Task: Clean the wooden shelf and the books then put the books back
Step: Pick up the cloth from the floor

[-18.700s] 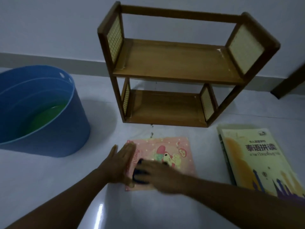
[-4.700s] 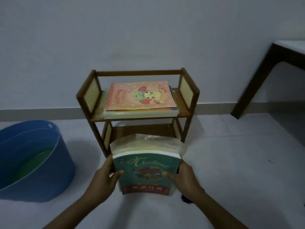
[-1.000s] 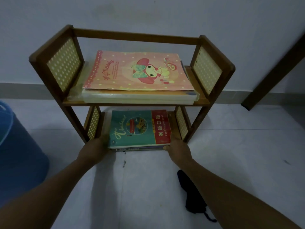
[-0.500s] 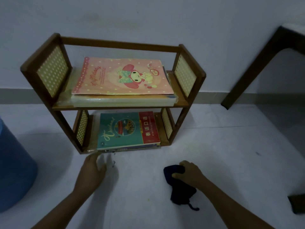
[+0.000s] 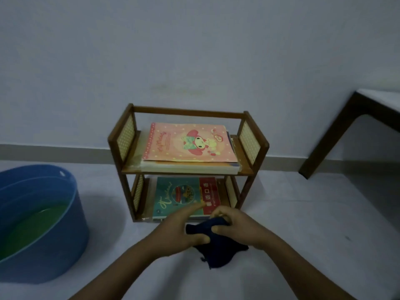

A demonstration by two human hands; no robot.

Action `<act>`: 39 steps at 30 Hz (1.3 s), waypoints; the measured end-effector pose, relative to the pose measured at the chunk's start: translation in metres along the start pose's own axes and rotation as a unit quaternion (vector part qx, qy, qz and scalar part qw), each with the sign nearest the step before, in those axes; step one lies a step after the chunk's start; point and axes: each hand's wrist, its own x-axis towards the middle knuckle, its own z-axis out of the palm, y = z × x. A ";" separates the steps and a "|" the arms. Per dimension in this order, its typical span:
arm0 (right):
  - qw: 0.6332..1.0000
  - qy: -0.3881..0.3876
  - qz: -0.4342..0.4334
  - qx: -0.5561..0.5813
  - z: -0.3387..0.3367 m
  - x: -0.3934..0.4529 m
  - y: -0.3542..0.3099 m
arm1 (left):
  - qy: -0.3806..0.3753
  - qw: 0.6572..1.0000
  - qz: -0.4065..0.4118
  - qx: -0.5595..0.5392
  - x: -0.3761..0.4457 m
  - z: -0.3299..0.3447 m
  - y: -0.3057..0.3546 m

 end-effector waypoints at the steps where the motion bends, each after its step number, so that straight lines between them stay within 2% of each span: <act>1: 1.000 -0.015 -0.022 -0.012 -0.002 0.006 -0.022 | -0.016 1.000 0.007 -0.013 0.004 -0.005 0.008; 3: 0.998 -0.021 -0.049 -0.033 -0.002 0.018 -0.073 | -0.011 0.998 -0.013 -0.056 -0.005 -0.027 0.016; 5: 0.998 -0.024 -0.046 -0.030 -0.002 0.032 -0.110 | 0.038 0.989 -0.059 -0.130 -0.025 -0.051 0.016; 7: 0.996 -0.069 -0.026 -0.046 -0.002 0.044 -0.133 | 0.118 0.963 -0.095 -0.223 -0.049 -0.068 0.009; 10: 0.987 -0.134 0.001 -0.091 0.017 0.058 -0.151 | 0.223 0.919 -0.128 -0.300 -0.090 -0.084 -0.003; 14: 0.989 -0.110 0.028 0.095 0.078 0.083 -0.171 | 0.269 0.875 -0.149 -0.375 -0.134 -0.096 -0.020; 16: 0.996 -0.066 -0.001 0.056 0.110 0.097 -0.186 | 0.320 0.857 -0.174 -0.365 -0.148 -0.107 -0.029; 20: 0.997 -0.021 -0.067 -0.027 0.164 0.120 -0.226 | 0.419 0.854 -0.226 -0.209 -0.177 -0.141 -0.055; 24: 0.994 -0.004 -0.085 -0.064 0.204 0.140 -0.247 | 0.424 0.856 -0.280 -0.095 -0.199 -0.169 -0.084; 27: 0.995 0.022 -0.084 -0.055 0.226 0.151 -0.253 | 0.446 0.838 -0.312 -0.007 -0.204 -0.183 -0.104; 29: 0.992 0.016 -0.094 -0.088 0.234 0.152 -0.250 | 0.439 0.838 -0.320 0.047 -0.204 -0.186 -0.109; 31: 0.973 -0.009 -0.143 -0.183 0.235 0.149 -0.243 | 0.403 0.846 -0.319 0.145 -0.205 -0.182 -0.110; 33: 0.933 -0.049 -0.207 -0.290 0.233 0.141 -0.233 | 0.376 0.826 -0.302 0.291 -0.207 -0.178 -0.114; 34: 0.912 -0.073 -0.229 -0.333 0.232 0.137 -0.229 | 0.380 0.818 -0.278 0.330 -0.208 -0.178 -0.117; 35: 0.892 -0.096 -0.248 -0.365 0.232 0.133 -0.226 | 0.382 0.826 -0.249 0.331 -0.210 -0.179 -0.118; 36: 0.875 -0.112 -0.267 -0.388 0.231 0.130 -0.221 | 0.373 0.853 -0.213 0.296 -0.211 -0.178 -0.119; 38: 0.852 -0.117 -0.297 -0.414 0.234 0.127 -0.213 | 0.280 0.917 -0.192 0.210 -0.214 -0.175 -0.115; 39: 0.847 -0.107 -0.302 -0.424 0.237 0.126 -0.211 | 0.221 0.930 -0.209 0.204 -0.214 -0.174 -0.113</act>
